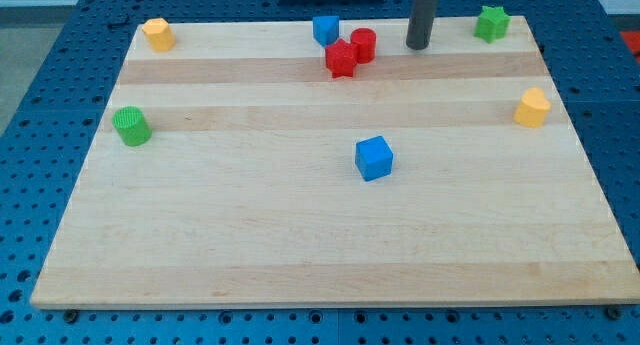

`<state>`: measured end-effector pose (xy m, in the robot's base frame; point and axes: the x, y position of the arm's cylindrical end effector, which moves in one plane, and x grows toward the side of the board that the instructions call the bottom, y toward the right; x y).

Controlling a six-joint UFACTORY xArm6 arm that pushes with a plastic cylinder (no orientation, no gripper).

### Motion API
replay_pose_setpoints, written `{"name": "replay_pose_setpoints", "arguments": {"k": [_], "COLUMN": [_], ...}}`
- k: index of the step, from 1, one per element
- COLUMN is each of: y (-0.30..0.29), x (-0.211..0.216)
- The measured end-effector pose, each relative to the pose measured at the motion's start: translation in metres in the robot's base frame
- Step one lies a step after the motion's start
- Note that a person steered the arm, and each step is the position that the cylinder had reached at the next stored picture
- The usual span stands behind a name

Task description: Push the red circle along with red star down a bit

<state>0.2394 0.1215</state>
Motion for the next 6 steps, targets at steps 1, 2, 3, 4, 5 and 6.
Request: {"name": "replay_pose_setpoints", "arguments": {"k": [1, 2, 3, 4, 5, 6], "y": [-0.01, -0.024, -0.044, -0.061, -0.075, -0.089], "x": [-0.021, -0.034, -0.031, -0.018, -0.004, 0.013]}}
